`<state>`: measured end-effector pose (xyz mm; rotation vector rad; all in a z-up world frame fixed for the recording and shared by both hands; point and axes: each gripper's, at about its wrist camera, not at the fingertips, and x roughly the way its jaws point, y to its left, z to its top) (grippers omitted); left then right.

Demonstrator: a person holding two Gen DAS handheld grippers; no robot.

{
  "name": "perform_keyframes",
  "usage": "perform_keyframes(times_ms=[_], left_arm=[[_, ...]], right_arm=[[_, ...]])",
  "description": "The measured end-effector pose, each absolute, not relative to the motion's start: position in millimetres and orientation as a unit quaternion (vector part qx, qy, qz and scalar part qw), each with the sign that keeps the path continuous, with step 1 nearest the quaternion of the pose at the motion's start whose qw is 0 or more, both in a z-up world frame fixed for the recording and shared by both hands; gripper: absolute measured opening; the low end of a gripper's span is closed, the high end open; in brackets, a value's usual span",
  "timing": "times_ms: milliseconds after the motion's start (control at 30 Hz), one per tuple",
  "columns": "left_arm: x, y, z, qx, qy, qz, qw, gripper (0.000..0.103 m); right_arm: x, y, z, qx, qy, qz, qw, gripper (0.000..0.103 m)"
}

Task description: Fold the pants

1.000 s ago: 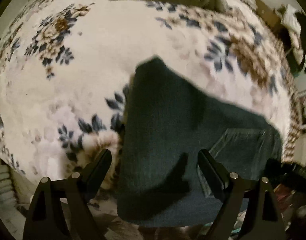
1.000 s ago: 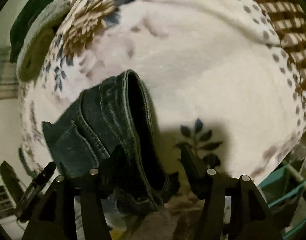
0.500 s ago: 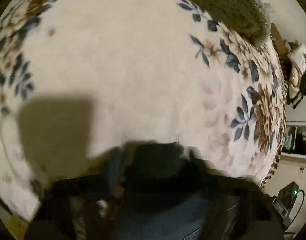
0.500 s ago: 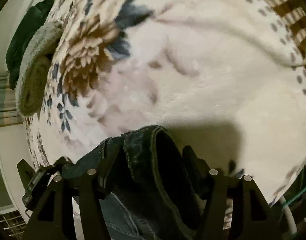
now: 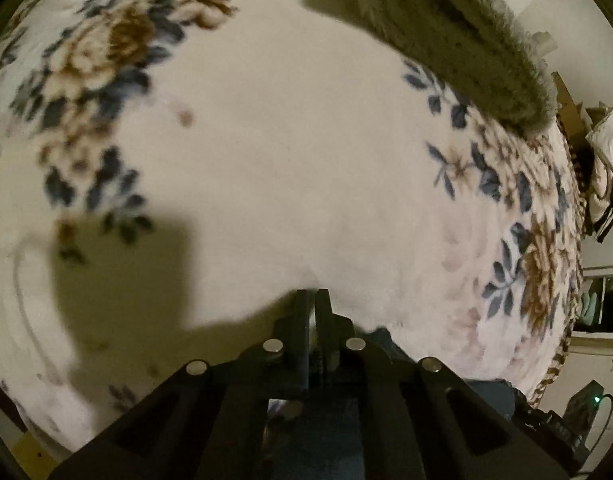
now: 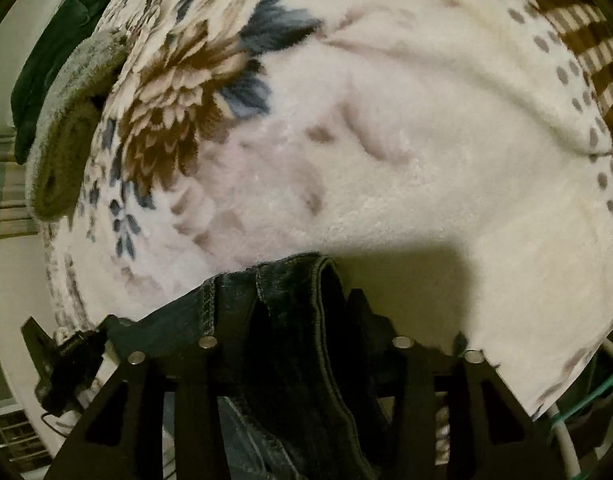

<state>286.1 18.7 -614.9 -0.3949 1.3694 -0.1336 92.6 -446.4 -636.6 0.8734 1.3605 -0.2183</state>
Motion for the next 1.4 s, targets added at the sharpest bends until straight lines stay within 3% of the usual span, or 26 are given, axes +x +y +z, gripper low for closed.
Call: perform_keyframes(times_ms=[33,67,100,133,167,200,400,467,500,567,633,833,967,1067,1133,1167,1233,1300,1400], left_arm=[[282,21,-611,-0.187,0.631,-0.068,0.75,0.008],[277,23,-607,-0.189,0.633,-0.07,0.747,0.023],[271,25,-604,-0.193,0.632,-0.073,0.747,0.046],[263,25,-601,-0.199,0.63,-0.079,0.746,0.059],[255,27,-599,-0.211,0.63,-0.089,0.742,0.079],[246,28,-598,-0.224,0.629,-0.101,0.738,0.083],[201,0,-616,-0.215,0.659,-0.128,0.709,0.084],[187,-5,-624,-0.209,0.672,-0.133,0.698,0.084],[181,-7,-627,-0.208,0.676,-0.135,0.694,0.084],[173,-9,-628,-0.199,0.678,-0.135,0.694,0.084],[168,-7,-626,-0.191,0.679,-0.134,0.697,0.084],[160,-6,-624,-0.176,0.679,-0.14,0.699,0.084],[156,-9,-631,-0.17,0.685,-0.142,0.694,0.084],[154,-12,-634,-0.162,0.686,-0.146,0.694,0.084],[153,-13,-634,-0.158,0.686,-0.151,0.694,0.084],[152,-14,-634,-0.155,0.686,-0.153,0.694,0.084],[151,-15,-632,-0.155,0.685,-0.159,0.694,0.084],[150,-16,-631,-0.16,0.681,-0.169,0.694,0.091],[151,-17,-634,-0.188,0.675,-0.188,0.688,0.103]], right_arm=[[90,-449,-635,0.397,0.61,-0.091,0.68,0.063],[87,-451,-633,0.403,0.61,-0.083,0.677,0.069],[82,-453,-628,0.403,0.608,-0.078,0.679,0.083],[77,-454,-623,0.398,0.607,-0.078,0.683,0.089],[70,-454,-619,0.391,0.607,-0.079,0.687,0.089],[61,-454,-615,0.387,0.609,-0.079,0.688,0.089],[2,-449,-631,0.443,0.634,-0.069,0.63,0.089],[-7,-442,-637,0.462,0.622,-0.044,0.631,0.073],[-9,-437,-639,0.461,0.619,-0.035,0.635,0.045],[-12,-431,-635,0.448,0.606,-0.043,0.656,0.033],[-13,-427,-627,0.438,0.602,-0.046,0.666,0.027],[-27,-414,-588,0.4,0.605,-0.062,0.685,0.024],[-43,-428,-614,0.418,0.615,-0.087,0.663,0.024],[-40,-432,-637,0.425,0.617,-0.097,0.655,0.026],[-39,-434,-647,0.44,0.609,-0.101,0.652,0.033],[-40,-436,-648,0.448,0.604,-0.097,0.652,0.038],[-45,-440,-647,0.46,0.597,-0.091,0.651,0.076],[-53,-445,-647,0.486,0.579,-0.073,0.65,0.089],[-57,-446,-656,0.503,0.571,-0.042,0.648,0.092]])
